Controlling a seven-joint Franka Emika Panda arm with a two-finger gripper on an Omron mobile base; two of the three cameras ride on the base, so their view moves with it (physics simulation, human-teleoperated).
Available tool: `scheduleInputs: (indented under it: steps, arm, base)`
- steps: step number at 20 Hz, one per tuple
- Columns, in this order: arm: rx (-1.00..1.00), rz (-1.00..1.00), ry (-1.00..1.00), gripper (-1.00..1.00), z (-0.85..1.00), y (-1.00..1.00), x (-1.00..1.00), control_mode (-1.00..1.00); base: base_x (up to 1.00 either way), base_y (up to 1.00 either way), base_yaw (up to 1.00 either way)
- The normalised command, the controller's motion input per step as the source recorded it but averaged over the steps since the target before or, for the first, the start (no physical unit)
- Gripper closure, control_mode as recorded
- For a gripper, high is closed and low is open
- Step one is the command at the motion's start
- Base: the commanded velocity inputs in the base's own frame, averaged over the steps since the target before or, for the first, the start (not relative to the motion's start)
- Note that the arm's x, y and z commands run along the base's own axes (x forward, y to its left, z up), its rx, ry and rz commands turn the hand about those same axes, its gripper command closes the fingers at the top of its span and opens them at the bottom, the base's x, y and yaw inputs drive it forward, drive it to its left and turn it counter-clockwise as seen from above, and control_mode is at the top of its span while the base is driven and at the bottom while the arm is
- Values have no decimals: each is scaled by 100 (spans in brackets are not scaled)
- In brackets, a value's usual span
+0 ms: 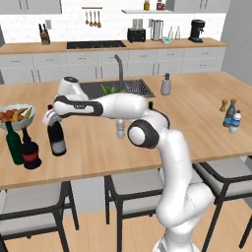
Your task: Move the plastic bottles in the middle to the plastics group, and the glass bottles in the middle to the glass group.
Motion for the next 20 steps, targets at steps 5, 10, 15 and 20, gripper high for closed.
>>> scheduleInputs:
  steps: [5, 10, 15, 20]
  arm:
    - [0, 2, 0, 100, -9, 40, 44, -100]
    - [1, 3, 0, 100, -22, 13, 6, -100]
    - [5, 7, -4, 100, -56, 6, 0, -100]
    - [6, 9, -7, 100, -36, 3, -2, -100]
  base:
    - [0, 0, 0]
    - [0, 0, 0]
    - [0, 0, 0]
    - [0, 0, 0]
